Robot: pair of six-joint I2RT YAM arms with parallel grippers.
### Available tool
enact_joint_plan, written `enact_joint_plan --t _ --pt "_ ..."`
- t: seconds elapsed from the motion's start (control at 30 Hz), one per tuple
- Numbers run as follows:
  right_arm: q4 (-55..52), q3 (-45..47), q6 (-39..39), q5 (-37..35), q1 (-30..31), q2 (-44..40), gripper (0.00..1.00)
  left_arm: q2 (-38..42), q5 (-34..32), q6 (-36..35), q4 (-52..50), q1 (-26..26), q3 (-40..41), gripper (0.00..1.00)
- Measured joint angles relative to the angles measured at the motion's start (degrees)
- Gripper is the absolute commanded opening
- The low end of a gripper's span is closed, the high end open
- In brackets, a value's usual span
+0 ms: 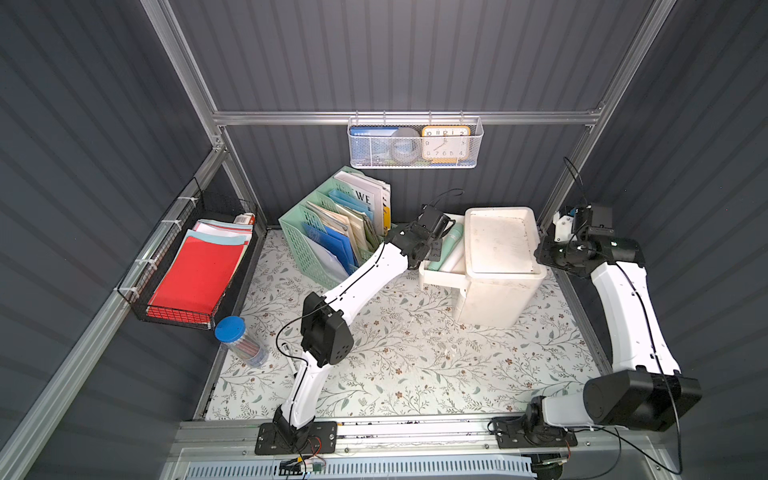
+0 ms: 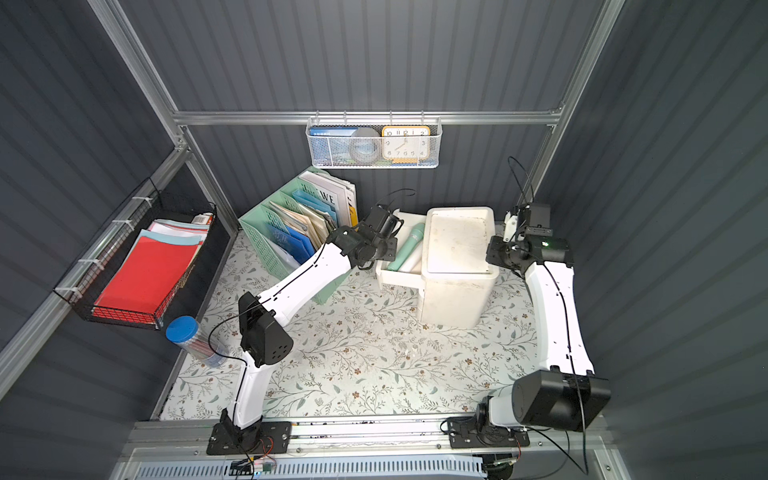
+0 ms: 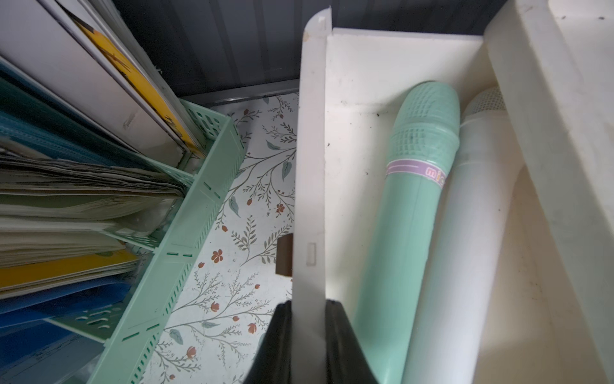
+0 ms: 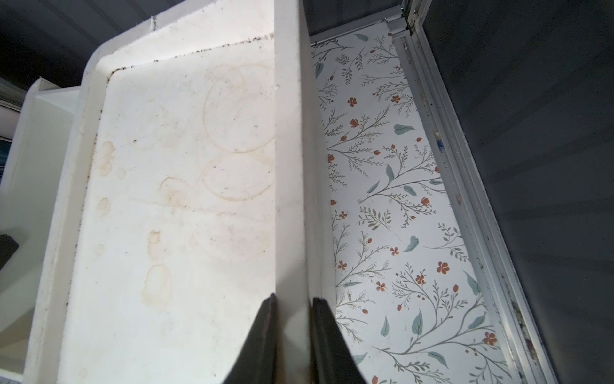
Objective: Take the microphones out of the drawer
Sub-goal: Open the drawer in the storage box, then pick up the microphone from the drawer.
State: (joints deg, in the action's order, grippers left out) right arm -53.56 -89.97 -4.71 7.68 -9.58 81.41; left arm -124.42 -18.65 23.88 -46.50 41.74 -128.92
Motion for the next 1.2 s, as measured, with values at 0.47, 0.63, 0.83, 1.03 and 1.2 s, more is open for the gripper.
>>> enact_joint_plan --t 0.47,0.63,0.83,1.03,1.2 --pt "0.02 0.00 0.04 0.09 -0.02 0.07 0.13 2.01 0.11 -2.40 -1.25 -0.90 0.55 0.74" --pt "0.02 -0.02 0.07 0.24 -0.04 0.07 0.13 3.48 7.45 -4.00 0.04 -1.86 -1.29 0.78" --pt "-0.04 -0.11 0.57 0.66 -0.13 0.35 0.13 4.92 20.39 -7.21 3.13 -3.37 -2.73 0.77" --pt "-0.81 -1.36 1.38 1.73 -0.46 1.49 0.17 4.07 28.96 -8.48 2.97 -5.99 -6.08 0.74" --pt "-0.33 -2.29 1.99 3.48 -0.72 3.45 0.29 1.75 30.49 -8.48 2.21 -6.80 -6.43 0.74"
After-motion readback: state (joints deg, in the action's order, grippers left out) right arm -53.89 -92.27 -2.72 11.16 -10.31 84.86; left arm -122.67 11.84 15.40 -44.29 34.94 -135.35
